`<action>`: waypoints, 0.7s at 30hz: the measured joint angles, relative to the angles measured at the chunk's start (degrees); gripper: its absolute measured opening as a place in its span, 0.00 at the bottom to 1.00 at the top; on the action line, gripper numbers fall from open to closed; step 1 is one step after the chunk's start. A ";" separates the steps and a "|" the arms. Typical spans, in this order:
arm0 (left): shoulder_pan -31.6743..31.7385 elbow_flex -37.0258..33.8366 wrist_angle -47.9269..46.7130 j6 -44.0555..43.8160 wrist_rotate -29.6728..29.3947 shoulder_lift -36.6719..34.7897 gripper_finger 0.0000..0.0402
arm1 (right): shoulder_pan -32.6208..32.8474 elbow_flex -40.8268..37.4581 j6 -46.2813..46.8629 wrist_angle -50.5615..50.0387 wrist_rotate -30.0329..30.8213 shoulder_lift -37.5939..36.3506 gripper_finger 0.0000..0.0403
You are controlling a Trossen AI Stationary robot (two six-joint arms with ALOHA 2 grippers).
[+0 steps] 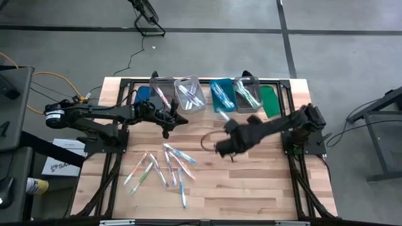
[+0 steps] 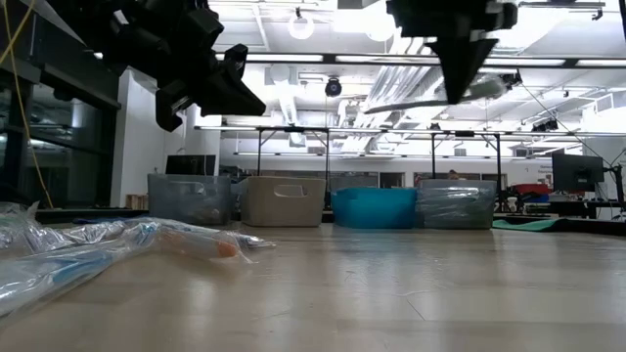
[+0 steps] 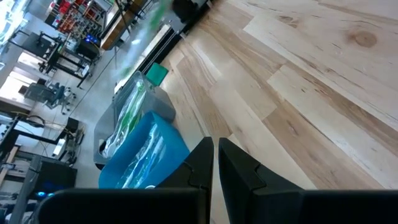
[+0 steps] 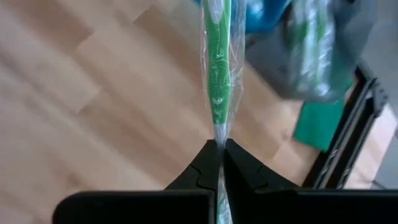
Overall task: Pick & Place Toothbrushes
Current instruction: Put the green toothbrush into the right black bin
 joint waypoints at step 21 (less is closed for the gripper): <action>0.00 0.00 -0.06 0.02 0.00 0.00 0.05 | -29.65 -5.84 -19.81 0.54 5.28 -3.58 0.01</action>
